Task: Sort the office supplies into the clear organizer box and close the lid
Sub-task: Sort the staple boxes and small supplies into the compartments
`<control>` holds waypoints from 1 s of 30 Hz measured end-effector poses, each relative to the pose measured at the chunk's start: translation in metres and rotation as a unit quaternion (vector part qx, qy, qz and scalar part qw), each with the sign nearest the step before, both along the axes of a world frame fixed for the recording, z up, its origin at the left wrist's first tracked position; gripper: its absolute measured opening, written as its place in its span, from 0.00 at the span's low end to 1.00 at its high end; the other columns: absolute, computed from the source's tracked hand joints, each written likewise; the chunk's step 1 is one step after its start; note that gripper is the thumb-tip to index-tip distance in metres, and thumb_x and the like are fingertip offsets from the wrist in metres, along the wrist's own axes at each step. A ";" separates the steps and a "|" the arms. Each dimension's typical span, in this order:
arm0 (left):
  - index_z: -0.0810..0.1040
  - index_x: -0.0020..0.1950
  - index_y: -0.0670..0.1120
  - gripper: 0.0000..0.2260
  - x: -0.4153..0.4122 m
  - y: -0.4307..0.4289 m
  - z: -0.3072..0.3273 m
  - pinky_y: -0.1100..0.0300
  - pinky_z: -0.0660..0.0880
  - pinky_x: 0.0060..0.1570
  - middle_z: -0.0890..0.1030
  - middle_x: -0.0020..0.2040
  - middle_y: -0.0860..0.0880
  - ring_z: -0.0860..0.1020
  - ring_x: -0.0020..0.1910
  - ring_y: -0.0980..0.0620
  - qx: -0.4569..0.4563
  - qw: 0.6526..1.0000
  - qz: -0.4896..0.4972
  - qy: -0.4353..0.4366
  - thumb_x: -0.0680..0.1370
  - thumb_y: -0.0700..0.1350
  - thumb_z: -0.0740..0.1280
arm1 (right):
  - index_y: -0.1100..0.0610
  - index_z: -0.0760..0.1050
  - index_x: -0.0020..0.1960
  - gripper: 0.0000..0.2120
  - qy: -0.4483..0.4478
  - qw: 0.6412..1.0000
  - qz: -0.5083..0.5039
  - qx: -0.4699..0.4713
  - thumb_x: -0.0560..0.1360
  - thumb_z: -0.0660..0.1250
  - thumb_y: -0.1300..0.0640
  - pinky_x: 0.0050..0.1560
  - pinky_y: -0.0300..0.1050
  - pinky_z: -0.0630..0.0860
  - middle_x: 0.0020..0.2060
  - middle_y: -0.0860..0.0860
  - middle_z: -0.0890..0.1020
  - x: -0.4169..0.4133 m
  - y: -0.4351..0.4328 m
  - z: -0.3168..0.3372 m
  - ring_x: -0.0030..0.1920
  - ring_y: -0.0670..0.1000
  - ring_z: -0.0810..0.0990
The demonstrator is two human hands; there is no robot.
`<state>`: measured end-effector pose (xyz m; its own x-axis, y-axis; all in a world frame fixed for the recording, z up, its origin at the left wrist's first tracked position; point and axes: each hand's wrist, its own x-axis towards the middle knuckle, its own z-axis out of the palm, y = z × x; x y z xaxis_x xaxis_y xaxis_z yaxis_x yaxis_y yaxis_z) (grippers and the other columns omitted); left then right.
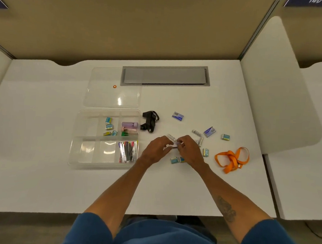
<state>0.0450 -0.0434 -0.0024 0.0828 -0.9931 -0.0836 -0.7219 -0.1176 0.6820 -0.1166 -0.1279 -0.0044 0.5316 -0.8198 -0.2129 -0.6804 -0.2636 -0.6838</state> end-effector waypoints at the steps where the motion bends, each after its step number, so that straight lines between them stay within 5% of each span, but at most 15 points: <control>1: 0.78 0.57 0.47 0.10 -0.008 0.005 -0.005 0.56 0.74 0.47 0.80 0.52 0.48 0.77 0.47 0.50 0.015 1.000 -0.005 0.003 0.77 0.48 0.68 | 0.57 0.76 0.54 0.06 0.001 1.000 0.023 -0.013 0.77 0.65 0.59 0.51 0.47 0.76 0.50 0.53 0.79 -0.012 0.003 -0.003 0.49 0.51 0.77; 6: 0.75 0.65 0.46 0.22 -0.030 0.023 -0.023 0.58 0.71 0.57 0.77 0.60 0.48 0.74 0.57 0.50 0.085 0.996 -0.022 -0.015 0.74 0.54 0.71 | 0.54 0.74 0.60 0.15 0.034 0.991 0.119 -0.054 0.76 0.66 0.49 0.52 0.44 0.74 0.53 0.48 0.76 -0.056 0.020 -0.019 0.54 0.48 0.73; 12: 0.78 0.59 0.42 0.13 -0.051 0.023 -0.024 0.51 0.72 0.49 0.78 0.53 0.42 0.76 0.48 0.42 0.071 0.996 -0.022 -0.039 0.75 0.39 0.69 | 0.58 0.73 0.61 0.18 0.071 0.974 0.188 -0.103 0.73 0.68 0.57 0.55 0.51 0.75 0.53 0.54 0.76 -0.062 0.030 -0.027 0.54 0.56 0.75; 15: 0.79 0.57 0.41 0.12 -0.054 0.021 -0.019 0.56 0.69 0.47 0.79 0.52 0.41 0.77 0.47 0.41 0.061 0.997 -0.008 -0.043 0.74 0.37 0.68 | 0.59 0.75 0.58 0.16 0.069 0.977 0.163 -0.121 0.70 0.71 0.61 0.50 0.53 0.78 0.49 0.55 0.78 -0.059 0.031 -0.028 0.50 0.57 0.77; 19: 0.78 0.59 0.42 0.14 -0.032 0.023 -0.012 0.53 0.73 0.48 0.79 0.53 0.43 0.76 0.48 0.44 0.031 0.999 0.018 -0.039 0.74 0.40 0.70 | 0.58 0.75 0.57 0.17 0.072 0.980 0.137 -0.128 0.71 0.72 0.55 0.46 0.47 0.76 0.50 0.53 0.78 -0.042 0.027 -0.019 0.48 0.54 0.77; 30: 0.75 0.63 0.45 0.16 0.095 0.043 0.025 0.55 0.75 0.54 0.78 0.57 0.46 0.76 0.54 0.48 -0.051 0.970 0.225 -0.071 0.75 0.41 0.69 | 0.58 0.74 0.55 0.12 -0.078 0.994 0.074 -0.004 0.74 0.70 0.57 0.45 0.38 0.69 0.51 0.52 0.76 0.125 0.024 0.034 0.46 0.46 0.74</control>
